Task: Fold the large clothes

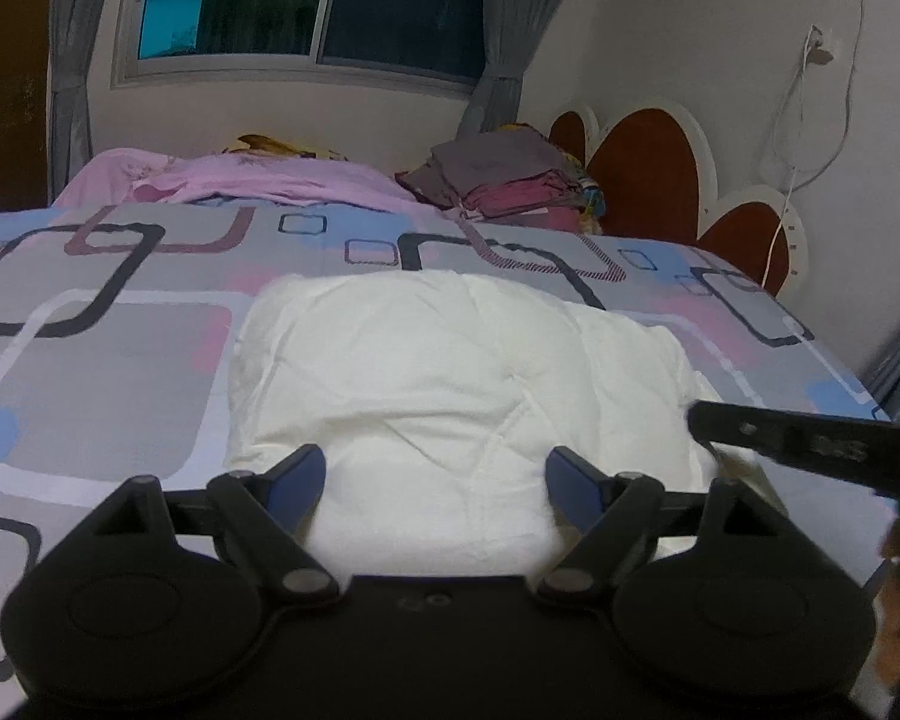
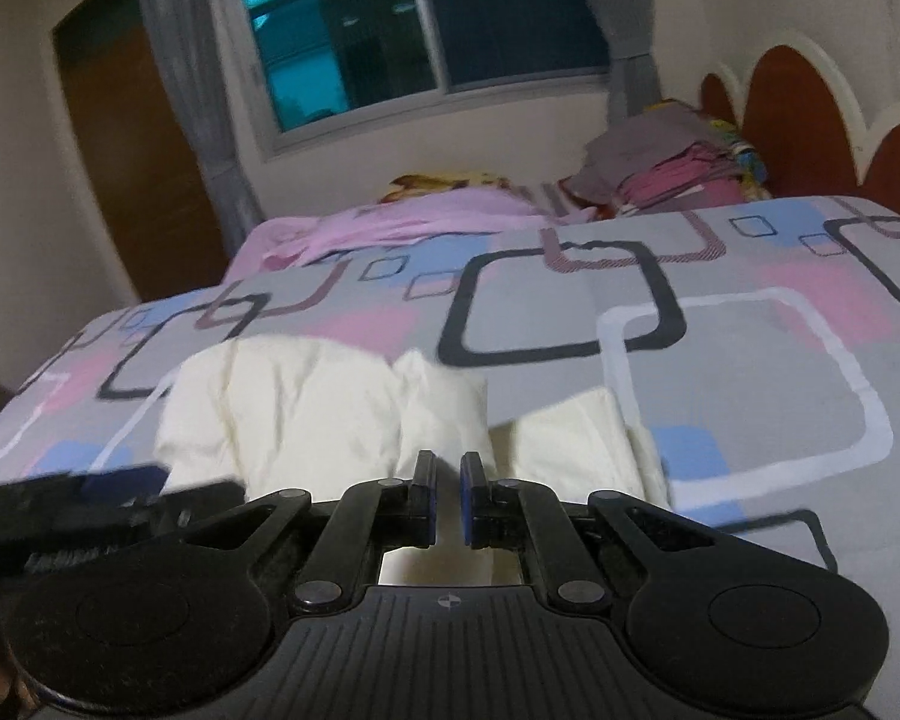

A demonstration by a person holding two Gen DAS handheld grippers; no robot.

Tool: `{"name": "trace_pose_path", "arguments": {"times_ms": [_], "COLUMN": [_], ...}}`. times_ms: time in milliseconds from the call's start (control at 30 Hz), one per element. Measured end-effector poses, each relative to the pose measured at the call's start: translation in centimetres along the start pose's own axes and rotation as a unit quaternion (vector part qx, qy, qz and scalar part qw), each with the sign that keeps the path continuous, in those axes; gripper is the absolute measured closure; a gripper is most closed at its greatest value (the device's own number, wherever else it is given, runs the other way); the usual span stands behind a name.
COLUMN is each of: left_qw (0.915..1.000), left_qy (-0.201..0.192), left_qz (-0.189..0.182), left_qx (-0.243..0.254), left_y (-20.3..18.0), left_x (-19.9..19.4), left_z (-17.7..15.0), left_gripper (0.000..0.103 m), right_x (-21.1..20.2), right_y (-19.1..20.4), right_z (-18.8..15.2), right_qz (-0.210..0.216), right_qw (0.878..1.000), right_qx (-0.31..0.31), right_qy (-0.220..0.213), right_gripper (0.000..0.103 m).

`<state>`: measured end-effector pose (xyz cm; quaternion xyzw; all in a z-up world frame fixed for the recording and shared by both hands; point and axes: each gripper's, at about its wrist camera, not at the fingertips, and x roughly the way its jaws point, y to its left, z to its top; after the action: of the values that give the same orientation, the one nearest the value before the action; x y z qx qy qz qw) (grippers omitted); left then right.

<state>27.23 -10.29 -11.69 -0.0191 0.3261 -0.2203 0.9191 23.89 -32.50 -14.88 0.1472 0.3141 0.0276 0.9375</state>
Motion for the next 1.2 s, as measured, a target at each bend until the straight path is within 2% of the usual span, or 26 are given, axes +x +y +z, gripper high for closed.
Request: {"name": "trace_pose_path", "arguments": {"times_ms": [133,300,567,733,800,833,867,933,1133,1200], "left_qw": [1.0,0.9998,0.9998,0.9987,0.9981,0.9977,0.9973,0.9967,0.9953,0.9945], "left_qy": [0.004,0.014,0.02,0.041,0.045,0.047,0.048,0.051,0.064,0.065], "left_qz": [-0.001,-0.004,0.002,0.03,0.041,0.048,0.054,0.064,0.071,0.08], "left_qx": [0.002,-0.011,-0.01,0.009,0.01,0.009,0.007,0.003,0.013,0.02], "left_y": [0.0,0.4,0.2,-0.9,-1.2,-1.3,-1.4,-1.6,-2.2,-2.5], "left_x": [1.6,3.1,4.6,4.0,3.4,3.0,2.7,2.0,0.2,-0.4], "left_z": [-0.6,-1.1,-1.9,-0.9,-0.5,-0.4,-0.3,0.0,0.6,0.6], "left_gripper": [0.019,0.015,0.012,0.011,0.009,0.007,0.006,0.005,0.003,0.002], "right_x": [3.9,5.9,7.8,6.6,5.3,4.6,3.8,2.2,-0.8,-1.4], "right_y": [-0.6,-1.6,-2.6,-3.0,-3.2,-3.3,-3.3,-3.3,-4.1,-4.3], "right_z": [-2.1,-4.0,-5.7,-4.0,-3.2,-2.9,-2.7,-2.2,-1.6,-1.6], "right_qz": [-0.051,-0.068,-0.07,-0.056,-0.055,-0.056,-0.06,-0.064,-0.039,-0.035], "right_qw": [0.998,0.997,0.997,0.997,0.997,0.997,0.997,0.997,0.999,0.999], "right_qx": [-0.032,-0.042,-0.023,-0.012,0.0,0.006,0.008,0.002,0.01,0.014], "right_qy": [0.017,0.021,0.026,0.057,0.059,0.055,0.047,0.031,0.033,0.037], "right_gripper": [0.097,0.098,0.102,0.101,0.093,0.072,0.043,0.015,0.014,0.008]}}
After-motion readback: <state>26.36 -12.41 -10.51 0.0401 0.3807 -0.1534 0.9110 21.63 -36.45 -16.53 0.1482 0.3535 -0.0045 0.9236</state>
